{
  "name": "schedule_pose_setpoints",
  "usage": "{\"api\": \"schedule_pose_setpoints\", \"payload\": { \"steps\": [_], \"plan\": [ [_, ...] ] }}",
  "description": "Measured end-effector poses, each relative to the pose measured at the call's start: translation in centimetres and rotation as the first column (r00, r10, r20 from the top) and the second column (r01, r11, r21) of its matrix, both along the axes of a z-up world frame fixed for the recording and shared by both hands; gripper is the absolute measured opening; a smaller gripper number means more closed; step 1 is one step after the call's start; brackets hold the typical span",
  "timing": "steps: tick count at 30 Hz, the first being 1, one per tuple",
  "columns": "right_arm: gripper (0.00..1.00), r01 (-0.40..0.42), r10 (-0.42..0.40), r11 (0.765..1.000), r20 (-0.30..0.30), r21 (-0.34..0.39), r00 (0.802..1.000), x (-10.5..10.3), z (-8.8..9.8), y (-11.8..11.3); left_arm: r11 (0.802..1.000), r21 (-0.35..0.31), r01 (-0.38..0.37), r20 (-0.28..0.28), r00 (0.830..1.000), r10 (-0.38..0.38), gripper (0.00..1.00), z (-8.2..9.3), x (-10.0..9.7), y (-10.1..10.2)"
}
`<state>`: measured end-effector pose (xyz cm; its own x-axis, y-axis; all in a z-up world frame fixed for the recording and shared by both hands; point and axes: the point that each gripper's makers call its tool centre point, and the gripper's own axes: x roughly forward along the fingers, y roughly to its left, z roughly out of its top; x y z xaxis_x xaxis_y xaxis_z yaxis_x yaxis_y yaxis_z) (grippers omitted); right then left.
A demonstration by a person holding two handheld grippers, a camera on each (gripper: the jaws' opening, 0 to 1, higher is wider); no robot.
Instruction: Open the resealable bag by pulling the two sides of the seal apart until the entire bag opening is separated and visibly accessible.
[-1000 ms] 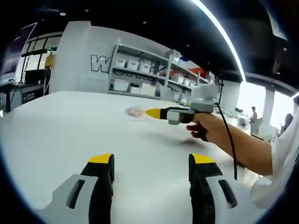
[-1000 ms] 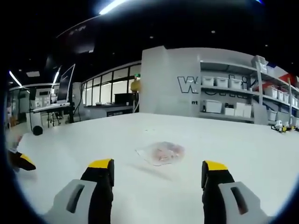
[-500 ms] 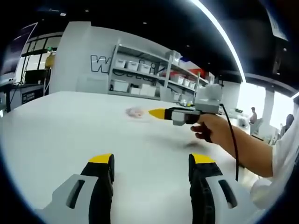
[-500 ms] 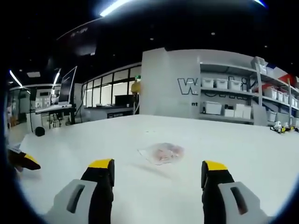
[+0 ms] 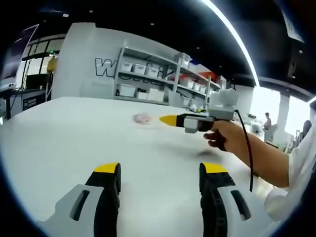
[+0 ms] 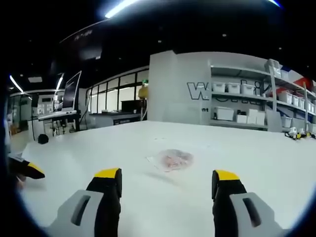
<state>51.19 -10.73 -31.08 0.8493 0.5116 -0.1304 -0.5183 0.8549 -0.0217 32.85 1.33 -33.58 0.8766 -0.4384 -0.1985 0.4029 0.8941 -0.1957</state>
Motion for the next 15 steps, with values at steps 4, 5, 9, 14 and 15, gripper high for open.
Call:
{"api": "schedule_pose_setpoints", "payload": {
  "steps": [4,5,9,14,15],
  "plan": [
    [0.75,0.0,0.0,1.0,0.001,0.001,1.0,-0.15,-0.01,0.0,1.0,0.0,-0.002,0.002,1.0,0.002,0.64,0.02,0.03,0.05],
    [0.74,0.0,0.0,1.0,0.001,0.002,1.0,-0.18,-0.04,0.01,1.0,0.002,-0.004,0.004,1.0,0.004,0.64,0.02,0.06,0.1],
    [0.73,0.006,-0.006,1.0,-0.005,0.011,1.0,-0.29,-0.36,-0.05,1.0,0.002,-0.009,0.007,1.0,0.009,0.64,-0.01,0.07,0.22],
    [0.73,0.0,0.0,1.0,-0.012,0.012,1.0,-0.44,-0.69,0.17,1.0,0.001,-0.012,0.007,1.0,0.012,0.64,-0.04,0.09,0.29],
    [0.73,0.0,0.0,1.0,-0.011,0.012,1.0,-0.49,-0.72,0.16,1.0,0.0,-0.012,0.007,1.0,0.012,0.64,-0.04,0.08,0.28]
  ]
}}
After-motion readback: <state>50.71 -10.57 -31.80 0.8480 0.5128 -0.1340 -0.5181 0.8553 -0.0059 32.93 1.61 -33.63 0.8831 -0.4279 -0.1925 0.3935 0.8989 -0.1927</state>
